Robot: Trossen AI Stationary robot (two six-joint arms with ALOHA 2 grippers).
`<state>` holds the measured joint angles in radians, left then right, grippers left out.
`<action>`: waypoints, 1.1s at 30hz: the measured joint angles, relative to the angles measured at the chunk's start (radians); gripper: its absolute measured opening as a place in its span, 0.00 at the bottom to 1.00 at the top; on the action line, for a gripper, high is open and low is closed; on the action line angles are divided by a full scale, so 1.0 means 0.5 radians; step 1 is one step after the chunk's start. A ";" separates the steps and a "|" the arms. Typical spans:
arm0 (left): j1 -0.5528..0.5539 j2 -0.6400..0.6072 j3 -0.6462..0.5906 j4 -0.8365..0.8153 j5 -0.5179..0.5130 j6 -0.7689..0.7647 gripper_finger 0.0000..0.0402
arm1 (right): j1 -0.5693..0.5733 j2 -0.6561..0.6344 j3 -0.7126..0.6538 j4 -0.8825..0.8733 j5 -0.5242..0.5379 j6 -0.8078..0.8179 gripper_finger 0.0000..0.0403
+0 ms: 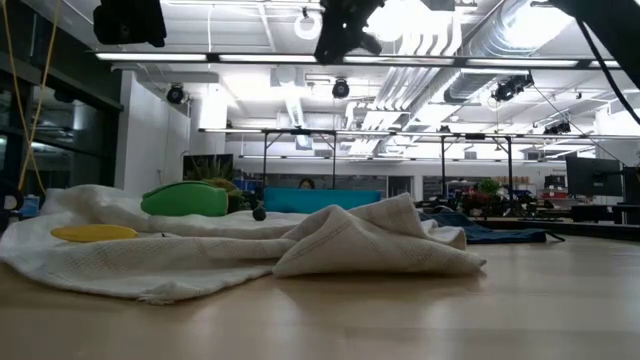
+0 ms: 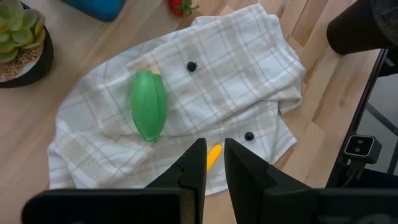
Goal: Pick and placing Produce into tupperware
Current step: Put the cherry into the blue bin
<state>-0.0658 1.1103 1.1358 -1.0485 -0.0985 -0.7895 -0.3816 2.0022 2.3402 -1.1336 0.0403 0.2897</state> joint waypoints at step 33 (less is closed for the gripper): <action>-0.001 0.000 -0.001 0.000 0.001 -0.003 0.12 | -0.023 0.742 -0.001 -0.179 -0.259 -0.117 0.18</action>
<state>-0.0662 1.1103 1.1355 -1.0485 -0.0978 -0.7911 -0.3931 2.3731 2.3398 -1.2229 -0.0891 0.2314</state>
